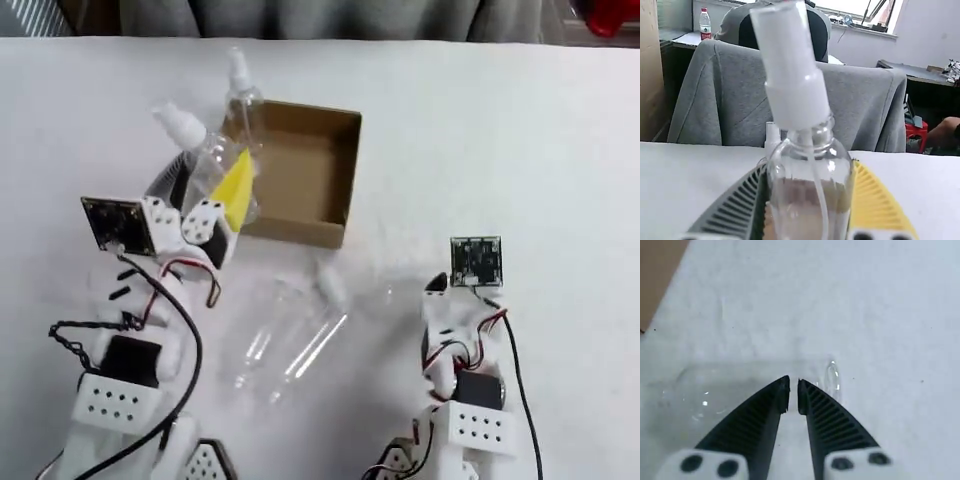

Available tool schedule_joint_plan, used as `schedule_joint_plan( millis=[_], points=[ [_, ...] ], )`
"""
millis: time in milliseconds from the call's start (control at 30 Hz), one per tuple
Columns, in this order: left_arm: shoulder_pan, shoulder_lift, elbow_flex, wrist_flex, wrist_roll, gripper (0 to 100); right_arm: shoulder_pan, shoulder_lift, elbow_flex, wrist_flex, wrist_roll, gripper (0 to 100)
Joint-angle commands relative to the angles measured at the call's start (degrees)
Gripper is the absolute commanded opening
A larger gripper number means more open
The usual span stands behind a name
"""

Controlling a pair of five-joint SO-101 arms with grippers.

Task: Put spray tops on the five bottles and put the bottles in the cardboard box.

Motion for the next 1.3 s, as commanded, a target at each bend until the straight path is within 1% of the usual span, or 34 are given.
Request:
schedule_joint_plan(
  millis=[0, 1000, 1067, 1200, 1267],
  points=[
    [0.8, 0.4, -0.9, -1.8, -0.6, 2, 0.7, 1.0, 0.6, 0.0, 0.6, 2.3],
    [0.7, 0.5, -3.2, -1.8, -1.0, 2, 0.7, 1.0, 0.6, 0.0, 0.7, 2.3],
    [0.7, 0.5, -3.2, -2.0, -1.1, 2, 0.7, 1.0, 0.6, 0.0, 0.7, 2.3],
    [0.5, 0.5, -3.3, -5.1, -1.1, 2, 0.7, 1.0, 0.6, 0.0, 0.7, 2.3],
    [0.6, 0.6, -4.7, -5.0, -3.0, 2, 0.7, 1.0, 0.6, 0.0, 0.7, 2.3]
  ],
)
